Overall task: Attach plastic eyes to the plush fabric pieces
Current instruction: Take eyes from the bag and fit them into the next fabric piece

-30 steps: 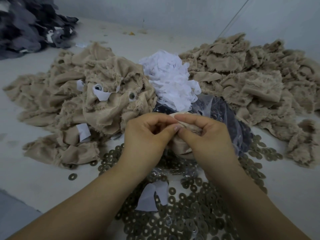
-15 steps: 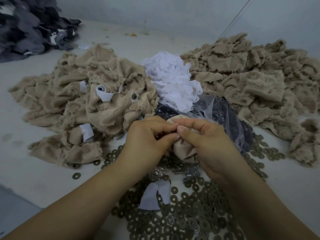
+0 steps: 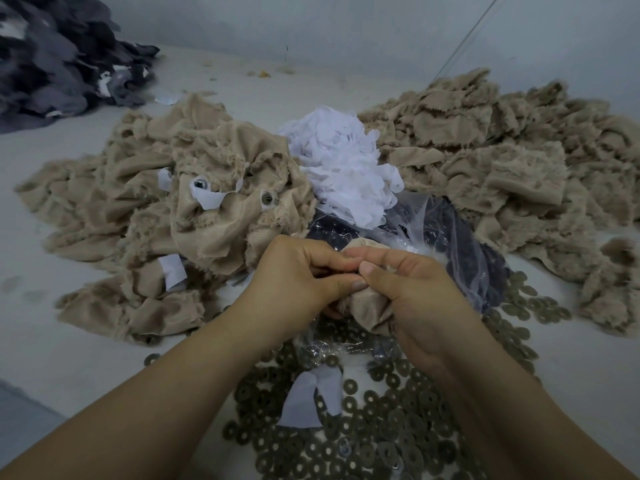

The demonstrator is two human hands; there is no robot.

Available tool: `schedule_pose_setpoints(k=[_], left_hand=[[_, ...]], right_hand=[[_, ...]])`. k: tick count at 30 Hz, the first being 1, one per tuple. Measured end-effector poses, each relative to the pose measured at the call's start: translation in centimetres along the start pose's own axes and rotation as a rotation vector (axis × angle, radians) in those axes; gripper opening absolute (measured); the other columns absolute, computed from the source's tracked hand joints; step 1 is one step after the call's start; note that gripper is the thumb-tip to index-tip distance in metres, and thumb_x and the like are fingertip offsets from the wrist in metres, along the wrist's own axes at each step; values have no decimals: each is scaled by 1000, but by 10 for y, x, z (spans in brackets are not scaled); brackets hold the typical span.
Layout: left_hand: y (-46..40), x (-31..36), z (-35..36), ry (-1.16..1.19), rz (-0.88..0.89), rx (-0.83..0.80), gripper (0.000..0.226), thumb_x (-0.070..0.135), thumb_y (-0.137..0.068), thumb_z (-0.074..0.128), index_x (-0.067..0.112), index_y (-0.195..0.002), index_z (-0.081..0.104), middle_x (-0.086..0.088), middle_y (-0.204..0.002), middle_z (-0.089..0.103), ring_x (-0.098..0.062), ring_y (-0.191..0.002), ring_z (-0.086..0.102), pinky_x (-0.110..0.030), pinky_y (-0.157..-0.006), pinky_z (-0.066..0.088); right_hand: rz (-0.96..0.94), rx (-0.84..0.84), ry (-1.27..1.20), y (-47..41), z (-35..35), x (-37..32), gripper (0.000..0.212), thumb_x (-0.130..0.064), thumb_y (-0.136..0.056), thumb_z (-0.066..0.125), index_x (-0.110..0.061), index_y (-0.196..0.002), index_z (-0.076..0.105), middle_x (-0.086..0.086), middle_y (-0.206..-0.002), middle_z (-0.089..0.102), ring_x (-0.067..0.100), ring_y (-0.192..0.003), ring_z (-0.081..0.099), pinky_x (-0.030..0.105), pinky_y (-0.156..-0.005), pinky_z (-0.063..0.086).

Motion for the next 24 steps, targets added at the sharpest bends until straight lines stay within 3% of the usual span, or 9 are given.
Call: schedule_pose_setpoints(k=[4, 11, 17, 24], left_hand=[[0, -1, 1, 6, -14, -33, 22, 16, -67, 79, 8, -88, 78, 1, -74, 75, -8, -68, 70, -19, -59, 54], [5, -5, 2, 61, -60, -12, 17, -1, -74, 78, 4, -91, 76, 3, -71, 74, -10, -67, 71, -21, -52, 55], [8, -8, 1, 76, -54, 3, 16, 1, -74, 78, 10, -87, 77, -1, -76, 76, -15, -72, 73, -26, -55, 59], [11, -9, 1, 85, -14, 36, 17, 18, -66, 78, 22, -83, 77, 0, -79, 76, -18, -74, 74, -29, -59, 61]], right_hand=[[-4, 28, 19, 1, -1, 1, 19, -2, -98, 55, -6, -103, 72, 14, -97, 77, 28, -93, 75, 36, -78, 60], [-9, 30, 43, 3, 2, 1, 22, -1, -99, 53, -7, -102, 73, 13, -97, 78, 26, -93, 75, 34, -77, 60], [-11, 24, 51, 3, 4, 2, 22, 0, -99, 52, -7, -105, 72, 7, -94, 79, 20, -90, 76, 25, -70, 60], [-1, 33, 69, 4, 6, 3, 25, 1, -99, 51, -9, -106, 73, 10, -103, 77, 22, -101, 74, 36, -89, 58]])
Point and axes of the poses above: each hand's wrist, its own y-axis away from the middle knuckle, its own z-axis out of the palm, x = y × z, the point moved 6 cm from there along -y, towards the middle knuckle
